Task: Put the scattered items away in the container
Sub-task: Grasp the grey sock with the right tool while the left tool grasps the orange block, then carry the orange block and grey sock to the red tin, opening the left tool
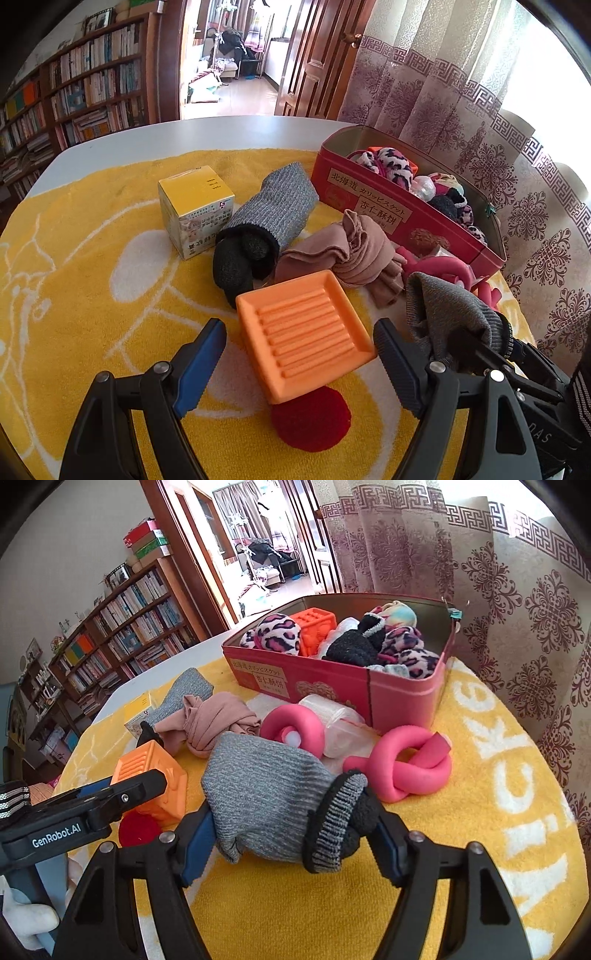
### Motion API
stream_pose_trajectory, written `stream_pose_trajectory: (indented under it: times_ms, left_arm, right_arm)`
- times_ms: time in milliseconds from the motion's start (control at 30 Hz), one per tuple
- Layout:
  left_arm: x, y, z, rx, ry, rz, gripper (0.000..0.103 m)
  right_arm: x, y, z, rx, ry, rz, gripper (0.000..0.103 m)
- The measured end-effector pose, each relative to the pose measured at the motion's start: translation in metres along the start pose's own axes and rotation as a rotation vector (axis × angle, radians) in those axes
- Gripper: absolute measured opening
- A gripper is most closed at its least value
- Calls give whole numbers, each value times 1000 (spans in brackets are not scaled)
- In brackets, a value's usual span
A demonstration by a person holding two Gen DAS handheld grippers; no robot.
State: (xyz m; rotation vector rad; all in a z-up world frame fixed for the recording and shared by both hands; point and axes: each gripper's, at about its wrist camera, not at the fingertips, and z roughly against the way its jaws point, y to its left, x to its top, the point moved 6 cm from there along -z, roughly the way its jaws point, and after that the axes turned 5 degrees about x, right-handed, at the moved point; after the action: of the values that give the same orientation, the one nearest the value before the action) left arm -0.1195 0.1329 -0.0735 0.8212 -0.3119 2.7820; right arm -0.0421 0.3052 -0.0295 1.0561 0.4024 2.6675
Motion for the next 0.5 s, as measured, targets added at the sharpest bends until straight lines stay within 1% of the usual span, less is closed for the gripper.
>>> stream_pose_trajectory:
  times_ms: [100,133,167,267,300,333,367,400,500]
  left_arm:
    - [-2,-1,-11,8,12,-5,83]
    - [-3,-1,-14,1,14,-2,78]
    - [-4,0,-17,-10,19,3,76]
    - [-5,3,-15,-30,-3,13,74]
    - [-5,3,-13,-38,-11,15,72]
    - [-5,3,-11,-42,-21,16,64]
    - [-4,4,-7,-43,-33,16,63]
    - [-3,4,-3,-44,-44,15,58]
    - [-2,6,7,-76,-62,30,57]
  right_arm:
    - [-1,-3,-2,16,-2,-18,76]
    - [-1,-3,-3,17,-5,-17,76]
    - [-1,-2,-2,18,-8,-13,76]
    - [-1,-2,-2,26,-15,-14,76]
    - [-1,-3,-3,30,-16,-18,76]
    - [-1,-4,-3,33,-17,-21,76]
    - [-1,-5,-3,35,-20,-22,76]
    - [-1,-5,-2,36,-22,-22,76]
    - [-1,-4,-2,37,-27,-21,76]
